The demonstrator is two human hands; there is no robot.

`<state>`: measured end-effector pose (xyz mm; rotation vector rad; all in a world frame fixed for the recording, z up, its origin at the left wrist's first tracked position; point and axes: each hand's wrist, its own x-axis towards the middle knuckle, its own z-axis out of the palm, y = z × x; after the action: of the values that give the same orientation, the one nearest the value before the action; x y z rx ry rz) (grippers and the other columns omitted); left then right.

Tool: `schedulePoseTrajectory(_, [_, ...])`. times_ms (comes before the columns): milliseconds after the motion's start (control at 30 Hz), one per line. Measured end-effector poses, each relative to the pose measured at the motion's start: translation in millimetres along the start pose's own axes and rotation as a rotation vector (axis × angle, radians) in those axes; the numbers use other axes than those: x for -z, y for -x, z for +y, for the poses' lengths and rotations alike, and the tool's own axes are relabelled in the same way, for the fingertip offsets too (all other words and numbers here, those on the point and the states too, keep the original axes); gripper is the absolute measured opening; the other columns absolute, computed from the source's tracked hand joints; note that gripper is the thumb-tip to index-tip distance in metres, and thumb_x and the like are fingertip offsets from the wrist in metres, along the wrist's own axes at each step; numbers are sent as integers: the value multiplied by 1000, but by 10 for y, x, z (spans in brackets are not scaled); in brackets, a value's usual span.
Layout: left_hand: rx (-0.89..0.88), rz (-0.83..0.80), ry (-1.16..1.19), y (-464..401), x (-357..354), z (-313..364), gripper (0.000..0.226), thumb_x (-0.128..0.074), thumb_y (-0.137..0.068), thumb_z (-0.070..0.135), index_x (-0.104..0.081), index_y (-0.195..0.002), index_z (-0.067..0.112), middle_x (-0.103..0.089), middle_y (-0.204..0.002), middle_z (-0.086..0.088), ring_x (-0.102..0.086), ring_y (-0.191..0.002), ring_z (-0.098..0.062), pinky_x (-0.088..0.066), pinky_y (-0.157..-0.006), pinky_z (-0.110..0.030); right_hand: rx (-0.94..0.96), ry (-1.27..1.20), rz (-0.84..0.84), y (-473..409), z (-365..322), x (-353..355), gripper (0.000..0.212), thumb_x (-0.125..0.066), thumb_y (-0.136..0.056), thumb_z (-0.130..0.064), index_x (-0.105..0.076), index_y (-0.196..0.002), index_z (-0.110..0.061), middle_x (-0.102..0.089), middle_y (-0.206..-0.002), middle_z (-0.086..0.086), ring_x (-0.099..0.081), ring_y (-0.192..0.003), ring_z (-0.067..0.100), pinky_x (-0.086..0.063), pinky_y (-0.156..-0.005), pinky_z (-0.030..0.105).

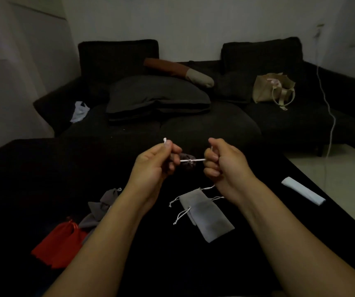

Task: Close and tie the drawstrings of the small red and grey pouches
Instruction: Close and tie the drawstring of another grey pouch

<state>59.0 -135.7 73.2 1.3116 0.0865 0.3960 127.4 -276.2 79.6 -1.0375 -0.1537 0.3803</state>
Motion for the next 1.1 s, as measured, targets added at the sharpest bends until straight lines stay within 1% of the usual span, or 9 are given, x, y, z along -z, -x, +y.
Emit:
schedulePoseTrajectory(133, [64,7,-41,46,-5,-56,34,-41,-104,26,-65,-83,11,-57,-62,1,-53,-59,-8,-43,-55,-18,98,642,-108,24,58,119,16,-68,-91,-29,-60,-83,-19,-47,-54,-7,-41,-44,4,-33,-42,20])
schedulePoseTrajectory(200, [80,36,-6,44,-20,-82,34,-40,-104,24,-63,-85,10,-56,-60,1,-53,-57,-9,-45,-54,-18,204,965,-207,33,79,159,19,-75,-86,-34,-67,-97,-21,-52,-55,-7,-46,-46,2,-37,-46,18])
schedulePoseTrajectory(300, [83,105,1,32,-38,-69,30,-40,-104,22,-64,-89,10,-56,-60,0,-55,-58,-10,-47,-55,-19,377,1365,-283,44,83,189,18,-76,-84,-36,-68,-75,-23,-57,-58,-5,-51,-52,6,-39,-52,22])
schedulePoseTrajectory(433, [-30,112,-445,8,75,-75,8,-60,-94,12,-68,-92,14,-64,-66,-4,-62,-62,-13,-51,-57,-21,398,1389,-280,11,71,224,25,-72,-88,-36,-67,-71,-18,-61,-65,0,-59,-62,16,-45,-57,29])
schedulePoseTrajectory(500, [-111,31,-756,12,163,-94,15,-67,-86,7,-71,-94,19,-70,-71,-2,-67,-66,-12,-56,-64,-25,408,1373,-284,4,77,233,23,-72,-88,-35,-67,-73,-19,-61,-66,-1,-57,-61,12,-46,-57,29])
schedulePoseTrajectory(633, [-190,-114,-1102,40,216,-138,11,-73,-85,17,-75,-89,27,-72,-75,9,-67,-71,0,-52,-66,-13,396,1307,-268,0,77,240,26,-70,-89,-39,-67,-72,-19,-64,-66,2,-60,-62,15,-48,-57,31])
schedulePoseTrajectory(833, [-153,-155,-886,15,208,-165,13,-68,-90,24,-77,-82,21,-72,-84,3,-68,-80,-10,-55,-76,-28,286,1267,-229,-23,72,241,31,-63,-96,-32,-66,-71,-14,-62,-67,3,-53,-59,9,-45,-57,26])
schedulePoseTrajectory(933, [-218,-141,-818,21,192,-209,19,-68,-90,18,-75,-73,21,-65,-96,3,-63,-89,-6,-50,-81,-23,238,1294,-269,-18,113,217,25,-65,-94,-27,-67,-74,-14,-62,-67,-2,-52,-58,2,-42,-54,17])
schedulePoseTrajectory(1100, [-50,-55,-396,81,109,-202,22,-60,-95,17,-76,-84,6,-75,-86,-11,-71,-79,-11,-55,-72,-19,283,1222,-304,3,184,145,26,-61,-97,-28,-69,-77,-12,-64,-69,6,-53,-61,8,-44,-59,28])
